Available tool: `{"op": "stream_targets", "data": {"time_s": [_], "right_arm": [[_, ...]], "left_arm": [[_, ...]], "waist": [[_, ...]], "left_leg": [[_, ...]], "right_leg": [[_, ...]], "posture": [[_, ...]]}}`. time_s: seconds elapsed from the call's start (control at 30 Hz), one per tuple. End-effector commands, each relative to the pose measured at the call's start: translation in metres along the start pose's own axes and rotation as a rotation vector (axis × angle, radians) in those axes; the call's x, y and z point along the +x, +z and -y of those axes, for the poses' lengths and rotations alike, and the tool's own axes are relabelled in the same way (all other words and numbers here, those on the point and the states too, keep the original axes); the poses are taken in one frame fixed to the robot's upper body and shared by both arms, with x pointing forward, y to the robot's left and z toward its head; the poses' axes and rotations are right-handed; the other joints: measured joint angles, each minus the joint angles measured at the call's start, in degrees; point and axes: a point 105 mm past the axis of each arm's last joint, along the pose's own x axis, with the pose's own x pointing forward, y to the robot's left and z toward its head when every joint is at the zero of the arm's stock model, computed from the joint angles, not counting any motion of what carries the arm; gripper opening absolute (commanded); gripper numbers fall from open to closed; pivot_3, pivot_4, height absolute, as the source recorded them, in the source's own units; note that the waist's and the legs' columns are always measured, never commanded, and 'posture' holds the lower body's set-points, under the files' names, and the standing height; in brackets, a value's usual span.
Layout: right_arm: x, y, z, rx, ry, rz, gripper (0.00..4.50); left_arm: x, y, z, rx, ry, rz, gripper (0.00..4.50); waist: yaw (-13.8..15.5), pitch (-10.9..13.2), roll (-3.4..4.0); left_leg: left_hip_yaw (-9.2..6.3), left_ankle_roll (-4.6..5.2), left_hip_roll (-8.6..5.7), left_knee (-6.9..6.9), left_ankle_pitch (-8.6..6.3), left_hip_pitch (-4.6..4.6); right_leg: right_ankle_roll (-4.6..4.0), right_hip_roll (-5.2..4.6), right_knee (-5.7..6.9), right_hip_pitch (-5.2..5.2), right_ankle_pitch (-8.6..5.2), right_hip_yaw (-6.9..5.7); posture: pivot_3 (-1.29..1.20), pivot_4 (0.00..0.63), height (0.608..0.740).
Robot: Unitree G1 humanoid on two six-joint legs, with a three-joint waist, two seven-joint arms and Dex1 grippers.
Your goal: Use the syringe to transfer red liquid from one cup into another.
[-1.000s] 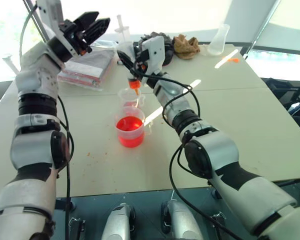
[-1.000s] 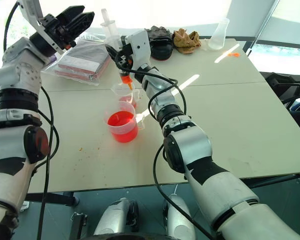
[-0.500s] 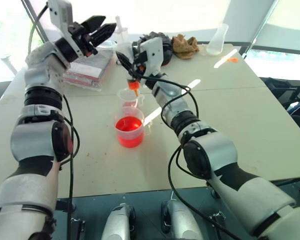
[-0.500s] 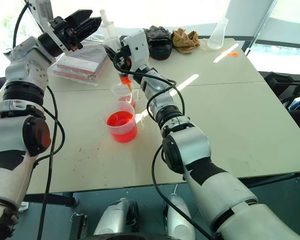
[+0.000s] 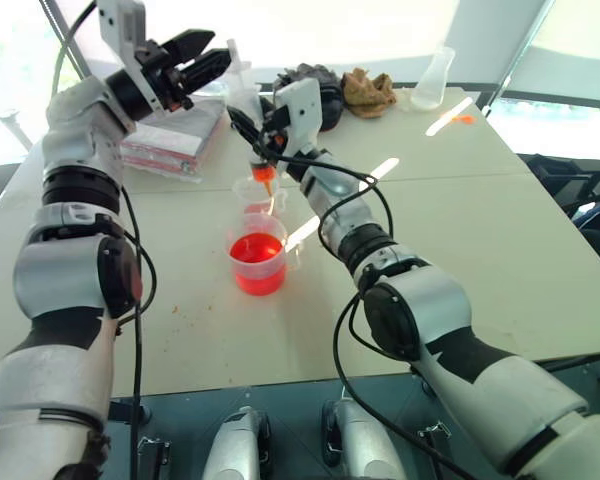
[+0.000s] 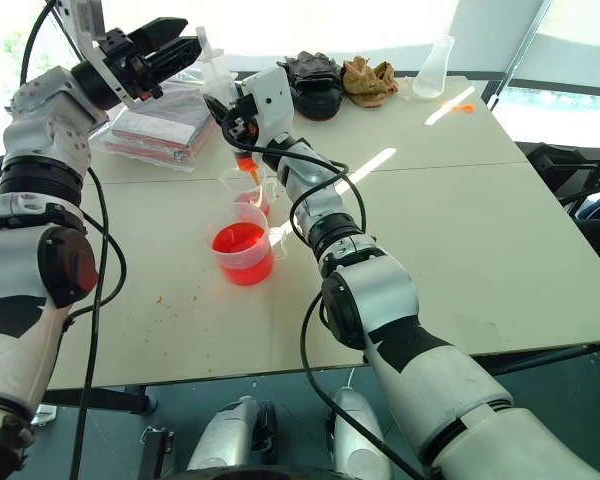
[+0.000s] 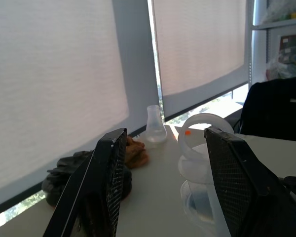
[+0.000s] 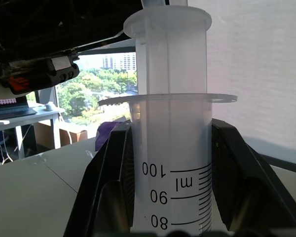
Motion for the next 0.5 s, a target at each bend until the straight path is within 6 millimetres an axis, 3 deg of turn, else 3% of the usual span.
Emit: {"op": "stream_targets", "data": {"time_s": [0.03, 0.5], "right_arm": [[0.014, 0.026, -0.017, -0.029, 0.057, 0.093, 1.46], [0.019, 0.039, -0.018, -0.015, 0.061, 0.138, 1.46]], "left_arm": [[0.007, 0.0, 0.009, 0.022, -0.06, -0.019, 2.58], [0.001, -0.024, 0.018, 0.001, -0.105, -0.086, 2.58]], "waist": [[0.0, 0.0, 0.0], [0.0, 0.0, 0.0]], "left_leg": [[0.0, -0.01, 0.0, 0.0, 0.01, 0.0], [0.0, -0.07, 0.0, 0.0, 0.04, 0.0]], "right_leg": [[0.0, 0.0, 0.0, 0.0, 0.0, 0.0], [0.0, 0.0, 0.03, 0.0, 0.0, 0.01]], "posture": [[0.0, 0.15, 0.74], [0.0, 0.15, 0.74]]}}
